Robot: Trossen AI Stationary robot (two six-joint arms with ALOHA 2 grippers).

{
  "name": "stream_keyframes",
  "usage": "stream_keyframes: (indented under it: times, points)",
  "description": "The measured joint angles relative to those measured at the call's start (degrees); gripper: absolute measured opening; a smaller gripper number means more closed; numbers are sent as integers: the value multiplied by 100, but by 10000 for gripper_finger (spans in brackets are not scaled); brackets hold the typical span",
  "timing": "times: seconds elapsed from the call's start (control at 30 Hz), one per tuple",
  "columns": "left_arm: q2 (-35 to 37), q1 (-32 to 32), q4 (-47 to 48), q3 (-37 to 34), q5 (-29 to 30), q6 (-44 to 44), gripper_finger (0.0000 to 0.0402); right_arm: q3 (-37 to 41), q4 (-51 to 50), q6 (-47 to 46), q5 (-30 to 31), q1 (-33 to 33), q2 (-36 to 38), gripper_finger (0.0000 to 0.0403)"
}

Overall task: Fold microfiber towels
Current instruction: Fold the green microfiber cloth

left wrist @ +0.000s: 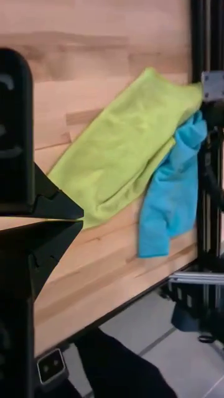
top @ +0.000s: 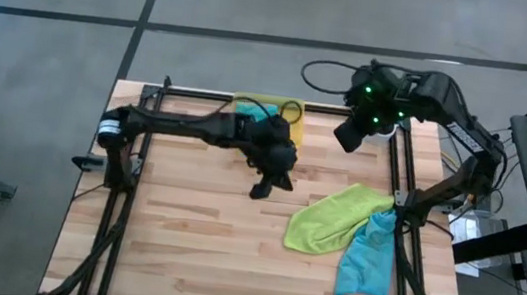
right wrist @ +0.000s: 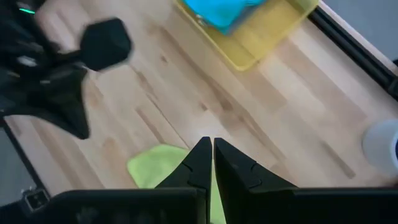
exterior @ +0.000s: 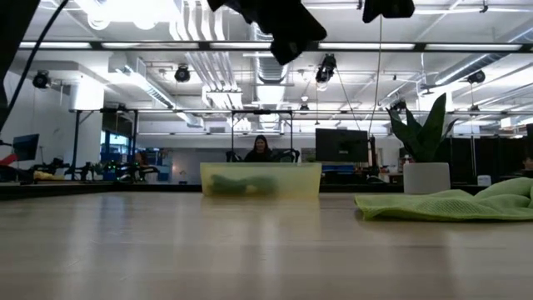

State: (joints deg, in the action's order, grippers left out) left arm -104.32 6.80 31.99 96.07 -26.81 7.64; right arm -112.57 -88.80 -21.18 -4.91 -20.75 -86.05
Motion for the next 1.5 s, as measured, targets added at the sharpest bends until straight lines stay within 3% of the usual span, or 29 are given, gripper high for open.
stream_keyframes:
  times: [0.27,0.4,0.77,0.93,1.23,1.43,1.5]
  points:
    - [-395,-14,-379,81,21,62,0,-37,80,-195,-4,123,281,13]
    - [-433,-26,-464,81,-26,515,14,-14,77,-656,-18,338,410,13]
    - [-804,-359,-518,57,93,630,186,336,84,-2264,139,1360,411,13]
    - [-1108,-684,-494,15,194,634,235,540,107,-3145,260,1447,372,13]
    - [-1700,-1074,-669,20,336,630,242,718,347,-3616,248,2066,378,13]
    - [-1840,-1399,-933,15,364,630,242,574,357,-3829,1109,2392,421,13]
    - [-1930,-1540,-1110,14,831,636,242,467,359,-3730,1368,2441,427,13]
